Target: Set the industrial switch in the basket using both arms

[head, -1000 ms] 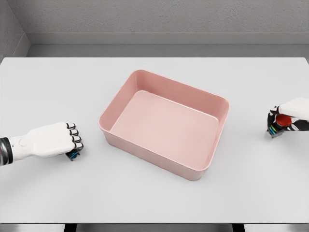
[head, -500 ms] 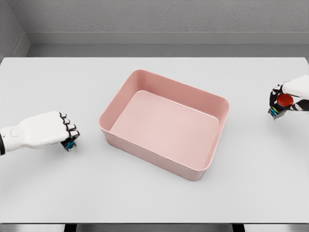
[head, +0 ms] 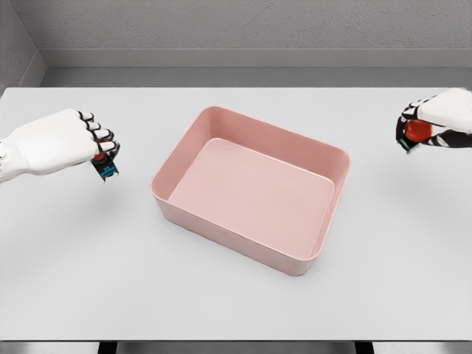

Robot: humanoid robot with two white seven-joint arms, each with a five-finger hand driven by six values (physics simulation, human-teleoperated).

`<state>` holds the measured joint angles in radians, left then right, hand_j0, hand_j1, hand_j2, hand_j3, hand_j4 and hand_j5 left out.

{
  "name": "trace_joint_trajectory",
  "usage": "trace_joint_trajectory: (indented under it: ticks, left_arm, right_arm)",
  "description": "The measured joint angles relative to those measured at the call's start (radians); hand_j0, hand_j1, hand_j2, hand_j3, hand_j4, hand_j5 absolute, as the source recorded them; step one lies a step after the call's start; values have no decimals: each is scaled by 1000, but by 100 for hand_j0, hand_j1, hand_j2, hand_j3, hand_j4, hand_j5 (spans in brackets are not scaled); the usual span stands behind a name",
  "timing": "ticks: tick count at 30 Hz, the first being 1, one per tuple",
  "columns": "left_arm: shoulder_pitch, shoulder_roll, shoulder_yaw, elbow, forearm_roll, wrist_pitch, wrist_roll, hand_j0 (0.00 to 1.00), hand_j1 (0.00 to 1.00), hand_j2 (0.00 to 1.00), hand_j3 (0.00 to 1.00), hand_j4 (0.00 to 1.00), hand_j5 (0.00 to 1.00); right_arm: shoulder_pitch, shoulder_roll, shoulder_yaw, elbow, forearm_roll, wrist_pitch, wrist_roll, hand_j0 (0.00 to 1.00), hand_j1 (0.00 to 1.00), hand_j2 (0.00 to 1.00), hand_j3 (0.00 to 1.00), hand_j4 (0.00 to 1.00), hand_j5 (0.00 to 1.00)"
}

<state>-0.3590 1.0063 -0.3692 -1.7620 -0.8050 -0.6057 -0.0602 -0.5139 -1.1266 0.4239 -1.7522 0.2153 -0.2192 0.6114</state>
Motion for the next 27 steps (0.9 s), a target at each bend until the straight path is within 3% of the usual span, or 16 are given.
trace_joint_trajectory:
  ticks: [10, 19, 27]
  left_arm:
    - [-66, -129, -2, -3, 45, -4, -24, 22, 22, 22, 22, 22, 22]
    - [-107, -232, -19, -6, 60, -4, -28, 22, 22, 22, 22, 22, 22]
    - [-155, -318, -108, 1, 26, -5, -34, 24, 24, 24, 24, 24, 24]
  right_arm:
    - [-97, 46, 88, -1, 0, 0, 0, 50, 50, 50, 50, 50, 50]
    - [-227, 116, 208, -1, 1, 1, 1, 51, 51, 51, 51, 51, 51]
    - [-295, 173, 297, -2, 0, -5, 0, 51, 51, 51, 51, 51, 51]
